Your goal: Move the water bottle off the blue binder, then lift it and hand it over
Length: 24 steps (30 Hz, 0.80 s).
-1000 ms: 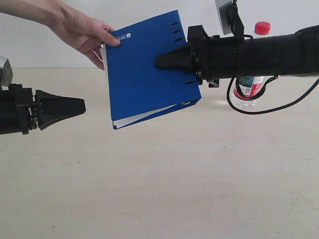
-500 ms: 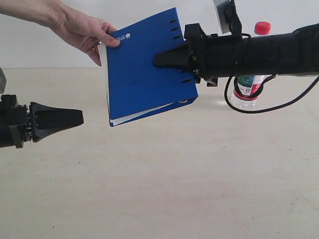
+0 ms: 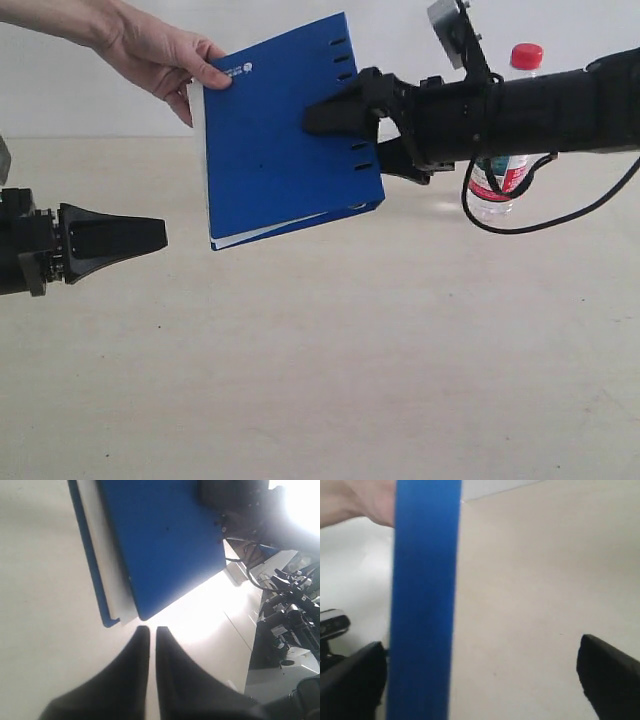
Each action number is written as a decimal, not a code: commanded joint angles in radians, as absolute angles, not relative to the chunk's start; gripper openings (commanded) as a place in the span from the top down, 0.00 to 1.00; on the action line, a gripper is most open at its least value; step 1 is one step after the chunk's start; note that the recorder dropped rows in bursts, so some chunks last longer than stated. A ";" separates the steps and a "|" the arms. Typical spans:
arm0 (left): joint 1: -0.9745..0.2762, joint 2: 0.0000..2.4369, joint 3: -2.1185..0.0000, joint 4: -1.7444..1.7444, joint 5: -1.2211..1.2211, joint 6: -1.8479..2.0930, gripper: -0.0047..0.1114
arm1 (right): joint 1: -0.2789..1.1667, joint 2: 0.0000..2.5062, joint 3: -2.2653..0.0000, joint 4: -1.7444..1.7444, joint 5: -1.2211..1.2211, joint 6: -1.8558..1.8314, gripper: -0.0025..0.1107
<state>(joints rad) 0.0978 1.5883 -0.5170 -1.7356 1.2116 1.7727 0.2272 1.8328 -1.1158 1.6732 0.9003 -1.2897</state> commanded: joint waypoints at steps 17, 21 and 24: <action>0.145 1.384 -0.477 -1.744 1.067 1.736 0.92 | 0.219 1.402 -1.120 0.962 0.744 -0.836 0.98; 0.145 1.216 -0.443 -1.744 0.875 1.674 0.92 | 0.219 1.264 -1.118 0.911 0.743 -0.780 0.98; 0.145 1.052 -0.416 -1.744 0.736 1.625 0.92 | 0.219 1.146 -1.086 0.896 0.698 -0.760 0.98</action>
<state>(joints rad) 0.1406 1.1572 -0.4355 -1.7386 0.8290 1.6640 0.2236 1.2253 -1.1095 0.9121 0.7296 -0.7733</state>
